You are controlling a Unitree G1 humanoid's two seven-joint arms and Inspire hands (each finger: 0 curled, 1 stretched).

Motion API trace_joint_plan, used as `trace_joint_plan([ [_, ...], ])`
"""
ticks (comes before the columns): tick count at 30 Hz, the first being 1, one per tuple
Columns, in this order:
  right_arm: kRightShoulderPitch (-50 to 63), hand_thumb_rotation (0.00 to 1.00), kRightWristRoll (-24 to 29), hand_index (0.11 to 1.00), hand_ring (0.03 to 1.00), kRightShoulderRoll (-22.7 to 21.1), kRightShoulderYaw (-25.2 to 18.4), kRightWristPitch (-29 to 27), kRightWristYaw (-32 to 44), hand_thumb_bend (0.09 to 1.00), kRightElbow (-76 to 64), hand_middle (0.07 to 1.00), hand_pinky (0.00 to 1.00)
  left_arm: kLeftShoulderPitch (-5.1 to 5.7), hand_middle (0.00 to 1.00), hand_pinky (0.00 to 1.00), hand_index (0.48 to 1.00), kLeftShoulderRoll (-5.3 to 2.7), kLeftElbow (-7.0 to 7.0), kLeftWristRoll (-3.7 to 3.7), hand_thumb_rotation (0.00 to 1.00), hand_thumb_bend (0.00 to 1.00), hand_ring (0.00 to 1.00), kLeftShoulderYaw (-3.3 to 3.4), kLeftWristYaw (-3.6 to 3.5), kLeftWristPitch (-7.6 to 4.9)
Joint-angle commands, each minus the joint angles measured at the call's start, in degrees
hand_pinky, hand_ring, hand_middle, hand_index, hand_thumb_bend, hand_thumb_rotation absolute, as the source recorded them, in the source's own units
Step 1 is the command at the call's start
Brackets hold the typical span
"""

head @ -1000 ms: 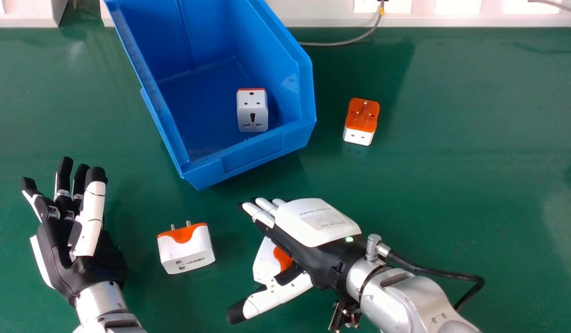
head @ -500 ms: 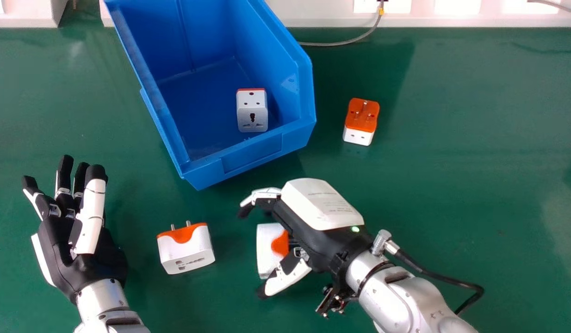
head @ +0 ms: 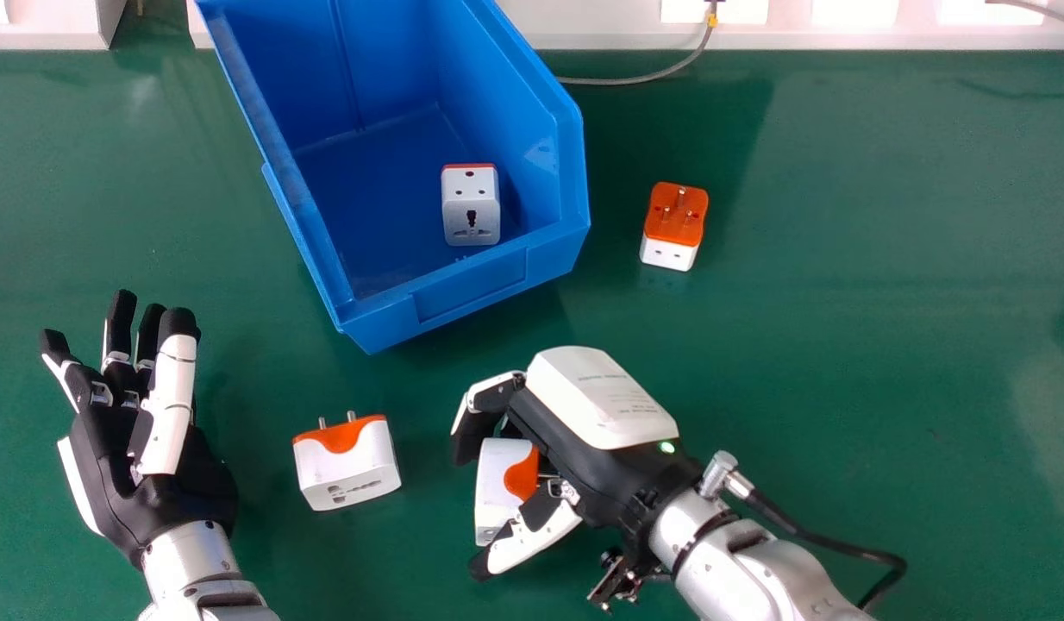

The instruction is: Pick all objects and put in blue box

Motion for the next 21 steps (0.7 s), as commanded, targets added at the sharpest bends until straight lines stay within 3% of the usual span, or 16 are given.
trace_joint_plan([
  [1, 0.13, 0.00, 0.63, 0.487, 0.440, 0.03, -0.98, -3.45, -3.33, 0.501, -0.81, 0.500, 0.37, 0.59, 0.90, 0.83, 0.892, 0.34, -0.58, 0.75, 0.06, 0.66, 0.88, -0.45, -0.04, -0.71],
  [4, 0.24, 0.00, 1.83, 0.481, 0.444, -0.41, -2.85, -9.18, -7.49, 0.501, -2.75, 0.503, 0.38, 0.56, 0.90, 0.83, 0.894, 0.41, -0.33, 1.03, 0.07, 0.67, 0.88, -0.45, 0.19, -1.08],
  [6, 0.10, 0.00, 2.09, 0.482, 0.447, -0.36, -4.93, -14.30, -12.45, 0.501, -4.52, 0.505, 0.38, 0.51, 0.90, 0.83, 0.891, 0.50, -0.33, 0.83, 0.07, 0.68, 0.88, -0.30, 0.03, -0.87],
  [9, -0.78, 0.00, -0.07, 0.482, 0.449, -0.14, -7.56, -19.94, -20.21, 0.501, -6.67, 0.493, 0.38, 0.27, 0.90, 0.83, 0.892, 0.43, -0.45, -0.28, 0.09, 0.70, 0.88, 0.10, -0.88, -0.27],
  [12, -2.41, 0.00, -2.84, 0.471, 0.460, 0.35, -9.72, -22.60, -26.39, 0.501, -8.71, 0.499, 0.37, 0.00, 0.90, 0.83, 0.888, 0.43, -0.24, -0.47, 0.08, 0.70, 0.88, 0.13, -0.96, -0.34],
  [17, -8.43, 0.00, -7.49, 0.462, 0.432, 3.31, -13.50, -22.72, -36.20, 0.501, -12.66, 0.515, 0.37, -0.35, 0.89, 0.82, 0.884, 0.90, 0.68, 0.54, 0.08, 0.68, 0.88, -0.10, -0.18, -0.87],
  [21, -14.15, 0.00, -8.59, 0.465, 0.437, 4.50, -15.03, -20.76, -37.10, 0.502, -13.16, 0.509, 0.37, -0.66, 0.89, 0.82, 0.884, 0.96, 1.23, 0.38, 0.07, 0.68, 0.88, 0.04, -0.54, -1.21],
])
